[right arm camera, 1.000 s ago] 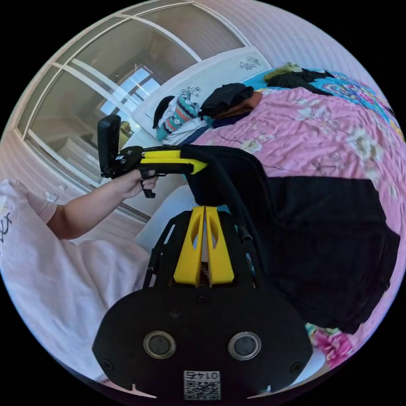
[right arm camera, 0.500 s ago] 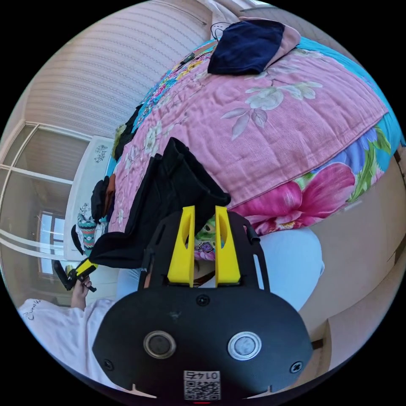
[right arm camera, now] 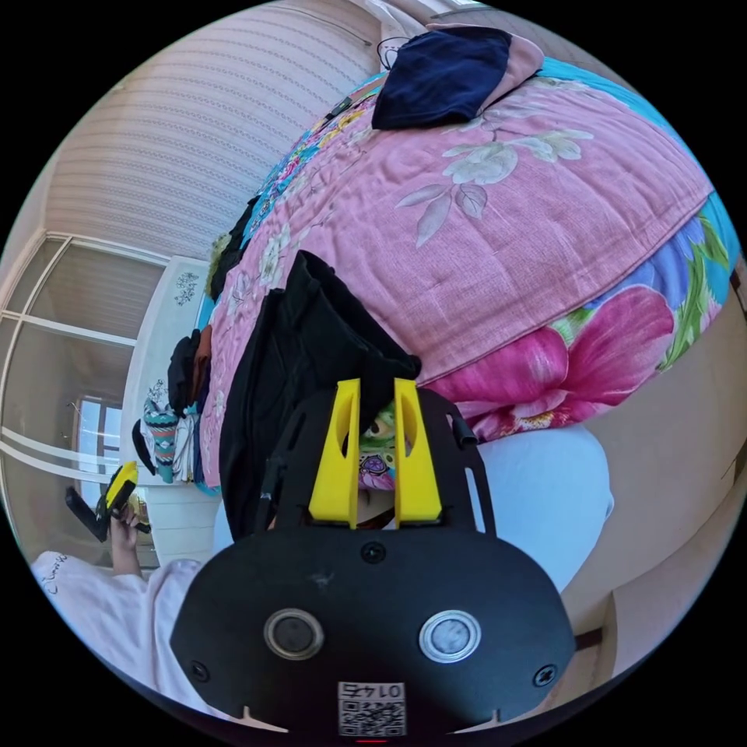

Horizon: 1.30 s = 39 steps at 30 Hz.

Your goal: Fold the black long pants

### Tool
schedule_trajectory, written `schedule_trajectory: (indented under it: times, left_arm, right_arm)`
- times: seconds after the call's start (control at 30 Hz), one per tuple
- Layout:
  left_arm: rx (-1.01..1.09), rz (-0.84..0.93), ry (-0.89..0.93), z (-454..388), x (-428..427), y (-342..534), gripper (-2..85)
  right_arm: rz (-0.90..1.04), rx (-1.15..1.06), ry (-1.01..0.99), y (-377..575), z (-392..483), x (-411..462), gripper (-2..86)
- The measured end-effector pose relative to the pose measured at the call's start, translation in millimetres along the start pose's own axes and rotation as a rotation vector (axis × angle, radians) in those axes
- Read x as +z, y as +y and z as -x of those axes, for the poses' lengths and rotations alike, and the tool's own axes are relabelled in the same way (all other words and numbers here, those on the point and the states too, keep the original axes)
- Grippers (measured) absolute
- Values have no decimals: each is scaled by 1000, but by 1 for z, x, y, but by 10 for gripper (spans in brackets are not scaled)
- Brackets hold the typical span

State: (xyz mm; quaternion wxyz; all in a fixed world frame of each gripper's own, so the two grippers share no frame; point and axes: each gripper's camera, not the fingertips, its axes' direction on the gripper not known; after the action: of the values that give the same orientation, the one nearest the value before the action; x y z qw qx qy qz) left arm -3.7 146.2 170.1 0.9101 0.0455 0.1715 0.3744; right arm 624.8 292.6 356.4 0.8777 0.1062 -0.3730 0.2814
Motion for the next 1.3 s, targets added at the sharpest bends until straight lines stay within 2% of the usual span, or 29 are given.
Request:
schedule_trajectory:
  times: [0.07,0.17,0.23,0.3,0.4,0.5,0.63,0.9,0.97,1.1,1.3]
  left_arm:
    - [61,-23,46,-15,19,-20,68]
    - [46,-145,244,-45,54,-56,64]
    - [99,-110,398,-80,91,-85,72]
    - [150,-32,430,-107,120,-99,83]
    - [253,78,384,-143,150,-110,96]
    - [351,120,229,-165,164,-107,96]
    - [450,124,147,-183,179,-99,91]
    - [377,177,236,-175,178,-112,82]
    - [424,128,260,-179,174,-109,72]
    - [560,114,173,-188,188,-97,70]
    - [599,130,199,-179,186,-100,41]
  right_arm:
    - [-2,3,-9,2,-3,-2,86]
    - [-11,3,-39,8,-8,-7,90]
    - [-13,0,-66,10,-10,-11,92]
    - [-1,5,-73,11,-10,-17,94]
    - [-13,3,-69,19,-9,-35,100]
    - [-31,-37,-9,28,-4,-47,108]
    - [66,-47,12,24,-5,-34,111]
    - [63,-39,-47,19,9,-29,111]
    - [54,-26,-47,22,12,-32,111]
    - [-8,-30,-40,27,26,-45,112]
    - [92,-80,-18,25,49,-37,130]
